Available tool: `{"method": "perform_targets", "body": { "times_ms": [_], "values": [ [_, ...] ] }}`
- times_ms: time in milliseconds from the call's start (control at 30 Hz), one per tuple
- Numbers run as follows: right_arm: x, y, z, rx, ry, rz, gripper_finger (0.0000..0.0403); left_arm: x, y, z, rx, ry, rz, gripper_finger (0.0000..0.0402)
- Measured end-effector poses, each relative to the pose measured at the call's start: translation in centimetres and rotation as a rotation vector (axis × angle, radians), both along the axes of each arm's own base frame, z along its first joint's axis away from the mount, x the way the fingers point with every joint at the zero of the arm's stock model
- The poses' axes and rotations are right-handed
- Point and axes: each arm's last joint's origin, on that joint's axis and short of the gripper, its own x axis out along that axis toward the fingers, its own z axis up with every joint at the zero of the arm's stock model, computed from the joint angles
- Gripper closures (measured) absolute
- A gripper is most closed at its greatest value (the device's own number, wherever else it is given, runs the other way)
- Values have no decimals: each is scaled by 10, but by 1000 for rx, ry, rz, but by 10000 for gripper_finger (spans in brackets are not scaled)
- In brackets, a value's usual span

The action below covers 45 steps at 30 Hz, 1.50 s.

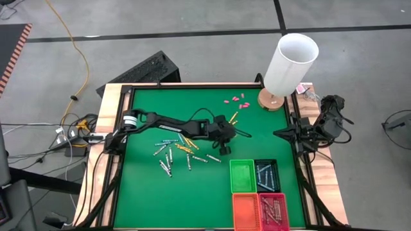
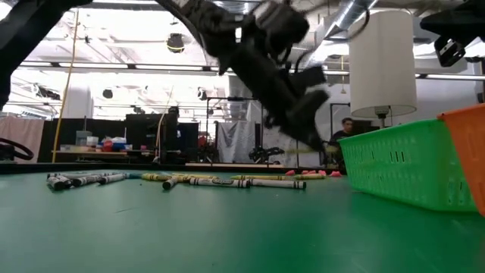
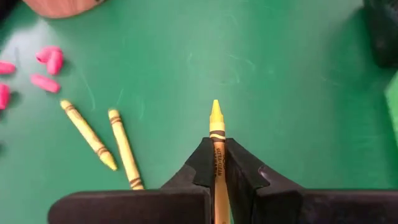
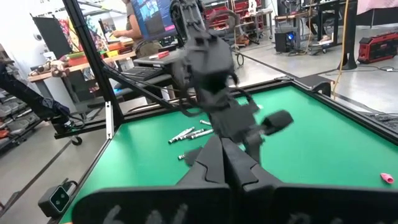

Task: Sort crayons
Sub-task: Put the light green crayon into the orange bin

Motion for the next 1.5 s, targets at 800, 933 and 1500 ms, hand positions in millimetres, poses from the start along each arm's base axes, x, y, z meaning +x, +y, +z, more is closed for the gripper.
{"method": "perform_targets", "body": {
  "times_ms": [800, 933, 1500],
  "values": [
    [0, -1, 0, -1, -2, -28, 403, -20, -162, 96, -44, -529, -294, 399],
    [0, -1, 0, -1, -2, -29, 403, -23, -174, 103, -82, -605, -309, 399],
    [0, -1, -4, 23, 19, -39, 403, 10, -153, 27, -135, -454, -241, 400]
  ]
}}
